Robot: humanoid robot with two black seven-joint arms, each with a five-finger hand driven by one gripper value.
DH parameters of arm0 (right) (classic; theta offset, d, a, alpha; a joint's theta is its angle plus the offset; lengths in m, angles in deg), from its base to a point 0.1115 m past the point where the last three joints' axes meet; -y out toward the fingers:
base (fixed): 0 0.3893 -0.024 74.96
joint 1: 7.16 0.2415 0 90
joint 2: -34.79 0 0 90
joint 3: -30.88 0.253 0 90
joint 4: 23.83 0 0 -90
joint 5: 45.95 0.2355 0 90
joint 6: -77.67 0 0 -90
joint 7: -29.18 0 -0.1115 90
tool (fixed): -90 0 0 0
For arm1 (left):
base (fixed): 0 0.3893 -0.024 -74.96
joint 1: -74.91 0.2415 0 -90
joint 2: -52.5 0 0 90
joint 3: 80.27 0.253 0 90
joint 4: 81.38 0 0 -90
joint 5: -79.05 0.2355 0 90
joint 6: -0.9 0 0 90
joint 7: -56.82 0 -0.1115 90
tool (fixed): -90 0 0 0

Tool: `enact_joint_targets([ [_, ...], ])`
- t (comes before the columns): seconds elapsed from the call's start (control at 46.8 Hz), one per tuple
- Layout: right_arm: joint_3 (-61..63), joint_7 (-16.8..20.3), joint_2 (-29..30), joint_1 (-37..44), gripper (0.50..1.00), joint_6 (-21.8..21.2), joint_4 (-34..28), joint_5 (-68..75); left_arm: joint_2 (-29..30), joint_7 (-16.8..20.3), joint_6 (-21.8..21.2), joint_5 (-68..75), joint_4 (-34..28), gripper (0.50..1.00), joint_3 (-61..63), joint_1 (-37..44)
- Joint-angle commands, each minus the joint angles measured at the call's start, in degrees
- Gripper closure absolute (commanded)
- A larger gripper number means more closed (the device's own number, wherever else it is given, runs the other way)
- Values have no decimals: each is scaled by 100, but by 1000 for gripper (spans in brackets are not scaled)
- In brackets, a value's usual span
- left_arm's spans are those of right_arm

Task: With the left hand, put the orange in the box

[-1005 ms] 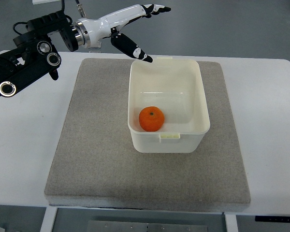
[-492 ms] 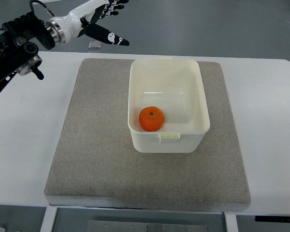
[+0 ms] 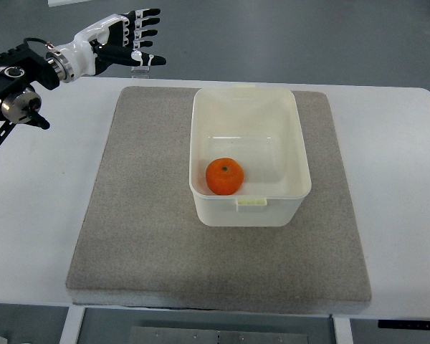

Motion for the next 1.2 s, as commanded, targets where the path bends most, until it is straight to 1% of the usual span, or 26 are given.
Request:
enact_joint_targets([
  [0.0, 0, 0, 0, -1, 568, 0, 0, 0, -38, -182, 142, -216, -314, 504, 13, 1],
  [0.064, 0, 0, 0, -1, 568, 0, 0, 0, -47, -262, 353, -348, -499, 504, -5, 10],
  [0.192, 0, 0, 0, -1, 568, 0, 0, 0, -56, -314, 906, -839, -876, 504, -5, 28],
  [0.321, 0, 0, 0, -1, 568, 0, 0, 0, -65, -569, 1407, -1419, -1421, 504, -31, 10],
  [0.406, 0, 0, 0, -1, 568, -9, 0, 0, -100, -605, 1674, -1850, -1685, 504, -31, -7],
  [0.492, 0, 0, 0, -1, 568, 0, 0, 0, -126, -605, 1674, -2272, -1809, 504, -31, -7],
  [0.599, 0, 0, 0, -1, 568, -9, 0, 0, -135, -640, 1674, -2694, -1809, 504, -31, -7],
  [0.812, 0, 0, 0, -1, 568, 0, 0, 0, -214, -938, 1674, -3257, -1800, 504, -40, 1],
  [1.176, 44, 0, 0, -1, 568, -26, 0, 44, -214, -965, 1674, -3292, -1774, 504, -40, 10],
])
